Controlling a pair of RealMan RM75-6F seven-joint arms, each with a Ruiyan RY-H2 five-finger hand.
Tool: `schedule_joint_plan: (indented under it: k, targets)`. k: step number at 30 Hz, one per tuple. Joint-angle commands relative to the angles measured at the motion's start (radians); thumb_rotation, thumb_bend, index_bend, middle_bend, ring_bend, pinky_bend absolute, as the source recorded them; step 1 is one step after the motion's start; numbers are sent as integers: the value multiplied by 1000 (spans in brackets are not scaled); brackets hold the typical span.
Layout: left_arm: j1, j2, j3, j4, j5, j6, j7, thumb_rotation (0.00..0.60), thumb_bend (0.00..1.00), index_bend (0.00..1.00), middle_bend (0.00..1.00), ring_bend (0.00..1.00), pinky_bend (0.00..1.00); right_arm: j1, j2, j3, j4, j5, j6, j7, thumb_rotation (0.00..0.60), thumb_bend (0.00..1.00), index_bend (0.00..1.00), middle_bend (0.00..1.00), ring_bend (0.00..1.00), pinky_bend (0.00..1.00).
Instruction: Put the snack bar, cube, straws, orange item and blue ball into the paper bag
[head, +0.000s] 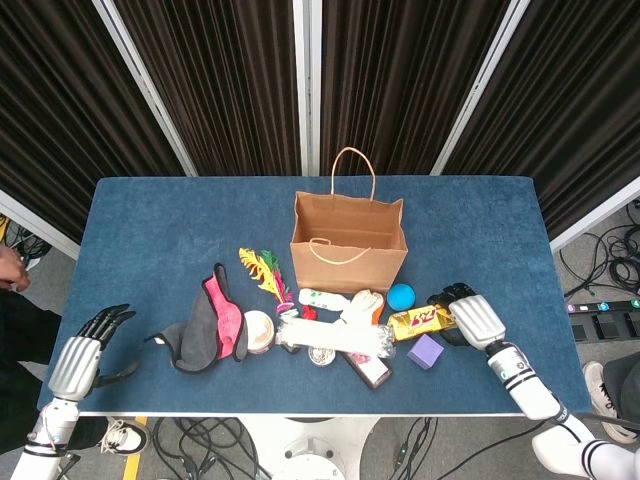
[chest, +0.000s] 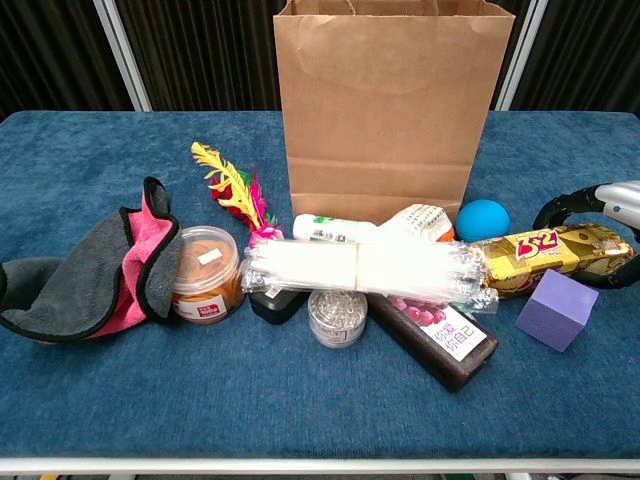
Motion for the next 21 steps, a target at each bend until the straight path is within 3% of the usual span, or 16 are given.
schedule_joint_plan:
  k: [1,10,21]
  targets:
    - [0,-1,0,1,1,2,0,600,239,242,232,151,239,1,2,1,-4,4,0,-4,600,218,317,348,199,172]
    - [-1,-1,0,0,2,2,-1,600,239,242,232,151,238,-4,4,7,-14,8,31,-4,600,268,430,425,276,239]
    - [-5,-5,1,-3,6,0,0,600,239,242,232,151,238,-9,34,16,-53,0,85,26,600,285,452,441,293,261]
